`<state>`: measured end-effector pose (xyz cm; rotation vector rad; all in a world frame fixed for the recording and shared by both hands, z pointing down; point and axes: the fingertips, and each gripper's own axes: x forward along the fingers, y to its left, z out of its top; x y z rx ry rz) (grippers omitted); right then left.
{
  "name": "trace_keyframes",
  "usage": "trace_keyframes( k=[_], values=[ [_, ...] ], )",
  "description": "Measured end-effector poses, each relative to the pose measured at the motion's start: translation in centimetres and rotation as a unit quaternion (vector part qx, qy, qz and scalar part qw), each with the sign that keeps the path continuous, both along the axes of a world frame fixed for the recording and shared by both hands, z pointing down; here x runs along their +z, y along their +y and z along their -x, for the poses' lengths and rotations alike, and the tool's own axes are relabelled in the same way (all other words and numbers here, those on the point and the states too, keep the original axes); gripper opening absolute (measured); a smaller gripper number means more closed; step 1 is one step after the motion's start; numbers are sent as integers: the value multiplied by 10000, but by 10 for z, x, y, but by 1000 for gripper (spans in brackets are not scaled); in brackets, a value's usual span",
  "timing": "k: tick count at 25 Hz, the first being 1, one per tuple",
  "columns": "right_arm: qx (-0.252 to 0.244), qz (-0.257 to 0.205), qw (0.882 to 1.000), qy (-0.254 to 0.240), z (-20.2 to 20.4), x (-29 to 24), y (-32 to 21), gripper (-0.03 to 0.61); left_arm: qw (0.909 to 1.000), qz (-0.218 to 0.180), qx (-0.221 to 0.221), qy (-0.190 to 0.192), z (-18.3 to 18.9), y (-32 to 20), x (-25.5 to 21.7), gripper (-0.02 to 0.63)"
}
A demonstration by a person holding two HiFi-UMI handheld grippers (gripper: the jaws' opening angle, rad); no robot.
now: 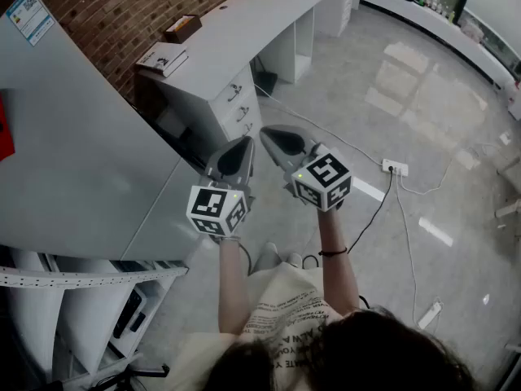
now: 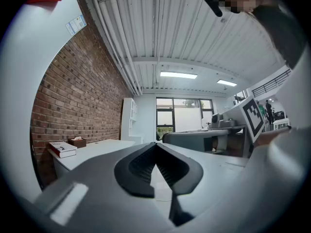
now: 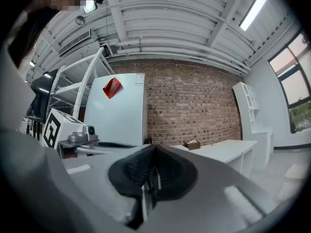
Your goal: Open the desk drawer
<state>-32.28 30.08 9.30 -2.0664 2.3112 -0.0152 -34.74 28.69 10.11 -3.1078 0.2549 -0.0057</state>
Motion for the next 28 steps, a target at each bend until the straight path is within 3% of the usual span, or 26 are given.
trace_keyframes(
  k=[14,22,28],
  values=[
    [244,86,9994,-214,-28,14,11,2,9997,154,84,-196,-20,11,19,-2],
    [27,235,9994,-238,-35,32,-25,2,9991,317,-125,-244,-28,-23,37,-2],
    [-56,347,9990,-277,-71,44,-56,2,9977,523,-360,-238,-59,-62,50,-2]
  ],
)
